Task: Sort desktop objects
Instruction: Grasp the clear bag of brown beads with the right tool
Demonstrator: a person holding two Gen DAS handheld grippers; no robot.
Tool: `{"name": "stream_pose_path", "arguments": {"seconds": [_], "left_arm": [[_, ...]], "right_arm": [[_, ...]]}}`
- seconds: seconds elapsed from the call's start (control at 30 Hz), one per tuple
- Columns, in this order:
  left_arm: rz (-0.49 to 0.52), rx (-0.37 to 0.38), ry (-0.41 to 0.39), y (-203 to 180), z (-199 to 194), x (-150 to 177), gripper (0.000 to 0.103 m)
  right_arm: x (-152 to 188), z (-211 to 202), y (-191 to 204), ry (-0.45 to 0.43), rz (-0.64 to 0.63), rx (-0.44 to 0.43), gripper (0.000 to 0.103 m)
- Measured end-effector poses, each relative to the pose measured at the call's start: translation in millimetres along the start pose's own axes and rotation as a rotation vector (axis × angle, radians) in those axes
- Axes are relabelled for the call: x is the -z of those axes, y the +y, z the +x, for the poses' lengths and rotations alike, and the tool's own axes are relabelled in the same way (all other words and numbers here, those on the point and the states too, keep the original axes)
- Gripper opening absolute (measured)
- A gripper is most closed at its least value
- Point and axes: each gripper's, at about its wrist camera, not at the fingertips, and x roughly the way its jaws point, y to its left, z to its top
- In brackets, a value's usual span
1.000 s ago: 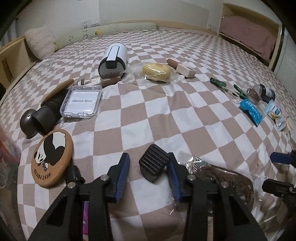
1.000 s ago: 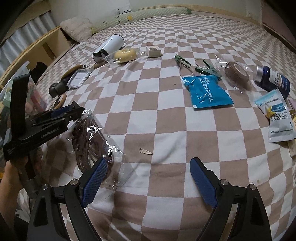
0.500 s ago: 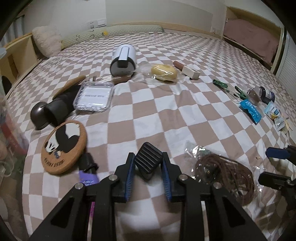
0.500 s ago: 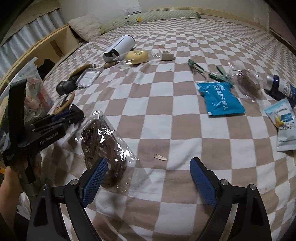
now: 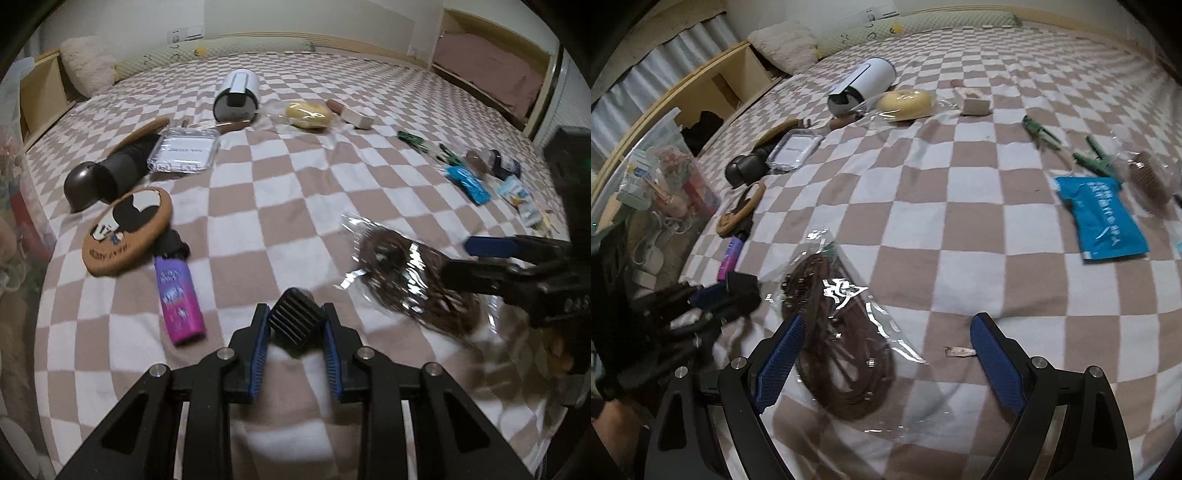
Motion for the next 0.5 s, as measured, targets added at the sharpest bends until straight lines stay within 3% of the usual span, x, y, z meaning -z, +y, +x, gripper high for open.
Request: {"name": "stream_pose_path", "arguments": {"seconds": [0.27,0.4,0.5], "left_arm": [[-0.032,0.081,0.0,-11,-10,20,0.028],[0.002,0.086,-0.003,-21,-11,20,0.028],[0.0,0.095,-0.002,-23,-11,19,0.027]], "right_arm": [[15,2,16,0.07,-0.006,-0.161,0.091],[23,-2,15,0.11,0.048,-0.293,0.091],[27,-2,1,0.115,0.172,-0.415,0.091]]}}
